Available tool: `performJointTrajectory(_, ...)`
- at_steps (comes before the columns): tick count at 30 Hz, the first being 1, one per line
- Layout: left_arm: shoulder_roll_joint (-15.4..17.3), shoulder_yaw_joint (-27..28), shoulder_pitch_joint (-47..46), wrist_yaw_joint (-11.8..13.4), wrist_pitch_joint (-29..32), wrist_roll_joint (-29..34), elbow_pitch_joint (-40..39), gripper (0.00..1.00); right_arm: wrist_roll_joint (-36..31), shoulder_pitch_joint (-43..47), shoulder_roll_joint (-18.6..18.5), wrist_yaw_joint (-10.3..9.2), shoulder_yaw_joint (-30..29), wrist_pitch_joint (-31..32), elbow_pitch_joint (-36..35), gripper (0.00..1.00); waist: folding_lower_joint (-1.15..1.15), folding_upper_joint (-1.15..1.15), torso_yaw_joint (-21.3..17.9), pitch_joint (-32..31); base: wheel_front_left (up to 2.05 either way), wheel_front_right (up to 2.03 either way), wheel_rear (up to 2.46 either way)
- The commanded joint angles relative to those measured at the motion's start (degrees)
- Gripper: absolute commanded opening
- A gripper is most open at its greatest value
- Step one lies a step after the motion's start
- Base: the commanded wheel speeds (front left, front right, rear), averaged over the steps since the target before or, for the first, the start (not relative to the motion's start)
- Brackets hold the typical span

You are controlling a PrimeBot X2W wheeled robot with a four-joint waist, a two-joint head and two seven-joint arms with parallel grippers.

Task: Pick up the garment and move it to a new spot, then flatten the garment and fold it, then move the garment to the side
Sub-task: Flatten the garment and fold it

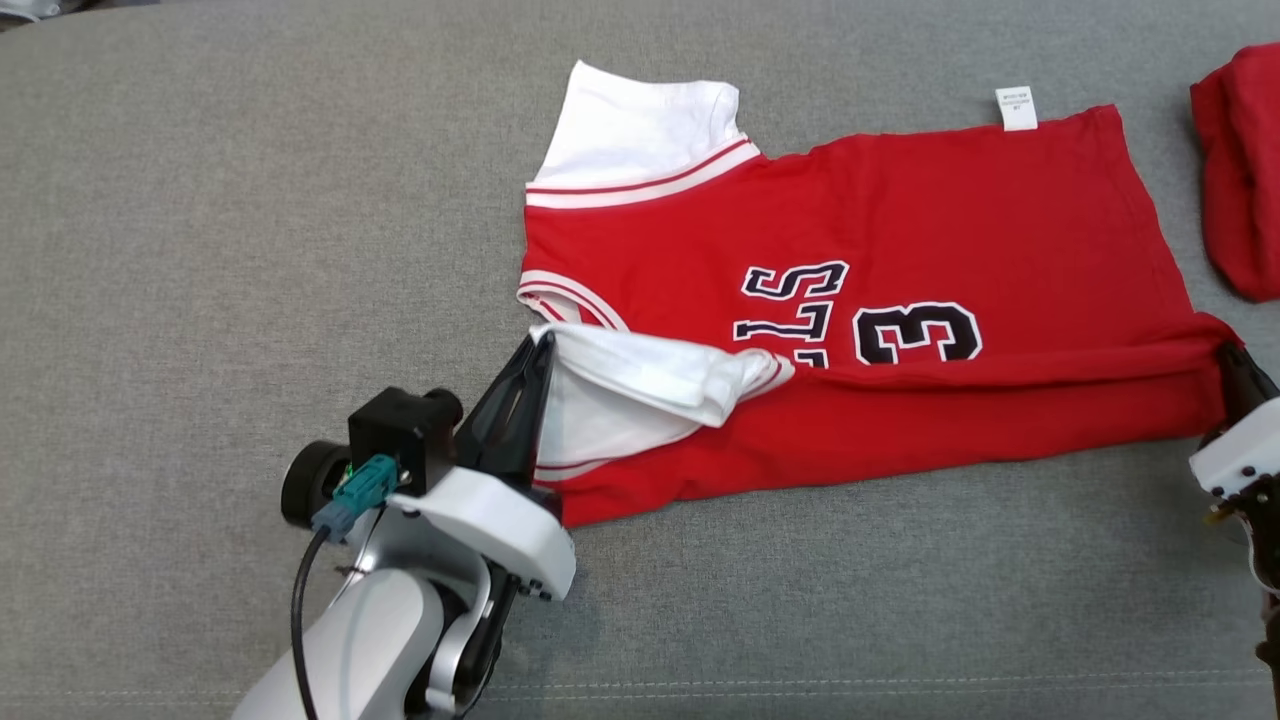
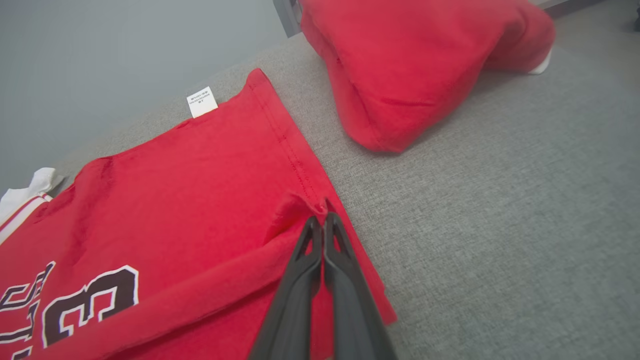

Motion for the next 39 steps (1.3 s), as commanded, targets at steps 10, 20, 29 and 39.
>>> performJointTrajectory(10, -3.1, 0.9, -10.4, -2.7, -5.7, 2.9, 11.8, 0.0, -4.8, -9.4, 1.3, 0.0, 0.9, -3.6, 8.9, 0.0, 0.0, 0.0, 0.0, 3.3, 0.0, 0.0, 0.0)
performJointTrajectory(20, -4.5, 2.7, -11.0, -2.9, -10.6, 2.3, 17.1, 1.0, -5.0, -10.8, 1.4, 0.0, 2.8, -11.6, 12.4, 1.0, 0.0, 0.0, -0.2, 2.5, 0.0, 0.0, 0.0)
performJointTrajectory(29, -4.6, 6.4, -1.3, -2.2, -12.3, -1.8, 12.0, 1.0, 0.8, -3.9, 0.5, 0.0, 4.8, -15.6, 13.2, 1.0, 0.0, 0.0, -0.7, -0.5, 0.0, 0.0, 0.0)
performJointTrajectory(39, -5.9, 4.7, 3.8, -3.2, -10.9, -4.8, 12.0, 1.0, 10.9, -3.3, 0.8, 0.0, 3.7, -13.1, 18.0, 1.0, 0.0, 0.0, 0.2, -1.5, 0.0, 0.0, 0.0)
